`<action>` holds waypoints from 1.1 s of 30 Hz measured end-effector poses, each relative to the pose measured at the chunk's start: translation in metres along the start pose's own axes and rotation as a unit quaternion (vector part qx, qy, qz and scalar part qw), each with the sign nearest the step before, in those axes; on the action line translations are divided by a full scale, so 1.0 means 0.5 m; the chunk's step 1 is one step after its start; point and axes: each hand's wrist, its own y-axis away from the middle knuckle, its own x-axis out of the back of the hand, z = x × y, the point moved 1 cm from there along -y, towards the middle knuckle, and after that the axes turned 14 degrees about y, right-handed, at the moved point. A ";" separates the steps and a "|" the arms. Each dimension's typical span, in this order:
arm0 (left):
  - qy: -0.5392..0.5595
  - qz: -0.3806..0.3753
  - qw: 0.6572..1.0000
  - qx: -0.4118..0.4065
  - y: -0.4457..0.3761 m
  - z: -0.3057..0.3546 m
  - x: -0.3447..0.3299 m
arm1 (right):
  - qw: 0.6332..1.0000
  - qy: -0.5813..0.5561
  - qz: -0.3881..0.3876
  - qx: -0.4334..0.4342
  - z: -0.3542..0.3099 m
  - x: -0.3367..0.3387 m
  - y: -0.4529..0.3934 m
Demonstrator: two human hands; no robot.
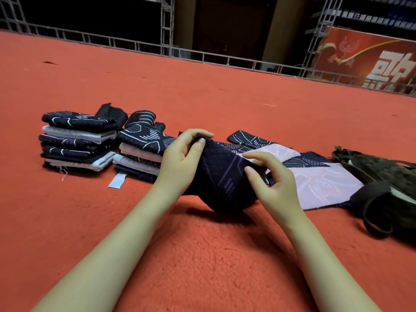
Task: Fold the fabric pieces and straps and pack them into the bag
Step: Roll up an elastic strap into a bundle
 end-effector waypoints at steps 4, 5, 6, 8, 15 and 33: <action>-0.002 0.039 0.999 0.014 -0.010 -0.010 0.021 | 0.990 0.081 -0.110 0.042 0.025 0.004 0.006; 0.000 0.054 0.998 0.018 -0.014 -0.014 0.027 | 0.986 0.094 -0.130 0.042 0.031 0.004 0.006; 0.003 0.070 0.997 0.023 -0.017 -0.017 0.034 | 0.984 0.104 -0.144 0.035 0.038 0.006 0.006; 0.012 0.097 0.995 0.029 -0.022 -0.021 0.045 | 0.979 0.124 -0.163 -0.006 0.057 0.010 0.004; 0.031 0.140 0.987 0.071 -0.026 -0.034 0.059 | 0.985 -0.048 -0.081 -0.145 0.068 0.034 -0.013; -0.401 -0.091 0.905 0.111 0.030 -0.097 0.005 | 0.935 0.169 -0.078 -0.303 0.171 0.014 0.002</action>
